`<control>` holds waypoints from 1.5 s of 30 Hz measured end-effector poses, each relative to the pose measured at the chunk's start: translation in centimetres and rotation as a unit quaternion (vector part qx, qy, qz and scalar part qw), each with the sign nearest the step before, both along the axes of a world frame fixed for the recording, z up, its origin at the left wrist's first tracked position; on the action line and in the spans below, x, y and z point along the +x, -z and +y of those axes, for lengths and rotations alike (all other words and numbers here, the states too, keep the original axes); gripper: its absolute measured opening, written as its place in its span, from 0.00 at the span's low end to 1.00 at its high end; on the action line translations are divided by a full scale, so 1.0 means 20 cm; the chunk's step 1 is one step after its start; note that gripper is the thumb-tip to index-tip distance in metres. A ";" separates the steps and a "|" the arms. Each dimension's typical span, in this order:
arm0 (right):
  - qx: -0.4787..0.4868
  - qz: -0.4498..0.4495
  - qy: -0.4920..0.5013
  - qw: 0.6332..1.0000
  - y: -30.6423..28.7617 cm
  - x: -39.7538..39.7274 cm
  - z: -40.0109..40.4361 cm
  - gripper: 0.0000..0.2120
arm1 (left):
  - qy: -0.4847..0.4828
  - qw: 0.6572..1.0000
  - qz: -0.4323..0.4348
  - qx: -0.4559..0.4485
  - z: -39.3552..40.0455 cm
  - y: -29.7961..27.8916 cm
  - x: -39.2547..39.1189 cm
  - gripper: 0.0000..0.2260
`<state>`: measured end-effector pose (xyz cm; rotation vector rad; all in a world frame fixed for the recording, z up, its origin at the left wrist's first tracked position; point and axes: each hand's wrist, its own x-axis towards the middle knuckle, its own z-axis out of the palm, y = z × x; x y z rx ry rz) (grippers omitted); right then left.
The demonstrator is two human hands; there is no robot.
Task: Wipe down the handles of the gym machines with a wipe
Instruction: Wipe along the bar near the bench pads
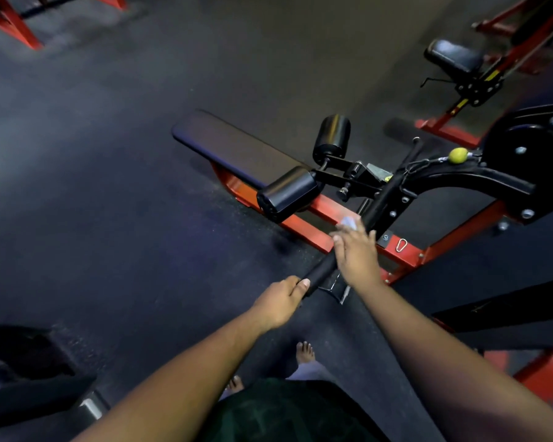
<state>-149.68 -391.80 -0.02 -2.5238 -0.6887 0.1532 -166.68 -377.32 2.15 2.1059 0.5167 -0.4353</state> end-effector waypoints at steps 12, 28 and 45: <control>0.024 -0.016 0.000 1.000 0.01 -0.08 -0.05 0.25 | -0.121 0.986 -0.043 -0.106 0.00 0.02 0.01 0.21; 0.139 0.063 0.096 0.984 0.04 -0.14 0.00 0.26 | -0.080 0.995 -0.045 -0.030 0.05 -0.06 0.02 0.22; 0.462 0.275 0.324 0.778 -0.05 -0.34 0.30 0.29 | -0.035 0.998 -0.036 0.031 0.00 -0.08 0.02 0.20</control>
